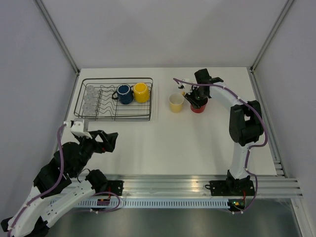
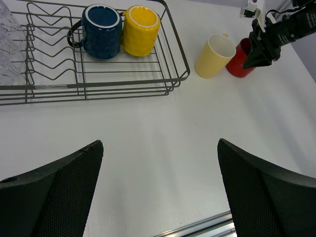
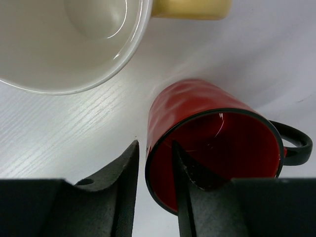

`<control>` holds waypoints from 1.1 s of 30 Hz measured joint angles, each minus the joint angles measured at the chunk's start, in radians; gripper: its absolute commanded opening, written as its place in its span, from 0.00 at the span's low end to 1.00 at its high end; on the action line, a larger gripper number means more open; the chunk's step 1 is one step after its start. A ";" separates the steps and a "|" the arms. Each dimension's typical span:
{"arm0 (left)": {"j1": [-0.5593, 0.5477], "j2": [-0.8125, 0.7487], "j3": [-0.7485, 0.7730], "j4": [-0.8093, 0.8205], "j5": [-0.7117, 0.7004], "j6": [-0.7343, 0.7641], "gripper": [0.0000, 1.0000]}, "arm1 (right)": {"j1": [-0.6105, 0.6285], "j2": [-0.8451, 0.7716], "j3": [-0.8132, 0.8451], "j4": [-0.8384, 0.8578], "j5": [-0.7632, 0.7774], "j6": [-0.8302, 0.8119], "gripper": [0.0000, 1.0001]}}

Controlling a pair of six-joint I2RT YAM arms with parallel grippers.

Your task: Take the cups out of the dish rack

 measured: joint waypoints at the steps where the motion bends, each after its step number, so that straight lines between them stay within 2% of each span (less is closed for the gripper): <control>1: 0.000 0.002 0.000 0.000 -0.006 0.000 1.00 | 0.000 0.000 0.000 0.000 0.000 0.001 0.40; 4: 0.000 0.019 0.000 -0.003 -0.028 -0.003 1.00 | 0.000 -0.015 0.000 -0.008 0.002 0.007 0.46; 6: 0.000 0.040 0.002 -0.008 -0.042 -0.008 1.00 | 0.000 -0.041 0.000 -0.022 0.002 0.022 0.69; 7: 0.000 0.056 0.004 -0.013 -0.049 -0.010 1.00 | 0.000 -0.063 0.000 -0.030 0.002 0.033 0.88; 8: 0.000 0.074 0.007 -0.017 -0.060 -0.014 1.00 | 0.000 -0.092 0.000 -0.035 0.000 0.046 0.98; 13: 0.000 0.190 0.040 -0.039 -0.089 -0.065 1.00 | 0.000 -0.340 -0.079 0.034 -0.023 0.125 0.98; 17: 0.000 0.306 0.091 -0.044 -0.116 -0.137 1.00 | 0.002 -0.634 -0.278 0.227 -0.021 0.347 0.98; 20: 0.000 0.418 0.137 -0.040 -0.142 -0.194 1.00 | 0.002 -0.786 -0.392 0.351 -0.026 0.541 0.98; 27: 0.043 0.704 0.269 -0.009 -0.163 -0.233 1.00 | 0.002 -0.941 -0.549 0.534 -0.063 0.921 0.98; 30: 0.122 0.827 0.362 0.012 -0.130 -0.233 1.00 | 0.002 -1.026 -0.640 0.609 -0.069 1.035 0.98; 33: 0.228 0.925 0.447 0.028 -0.074 -0.233 1.00 | 0.002 -1.101 -0.689 0.615 -0.088 1.088 0.98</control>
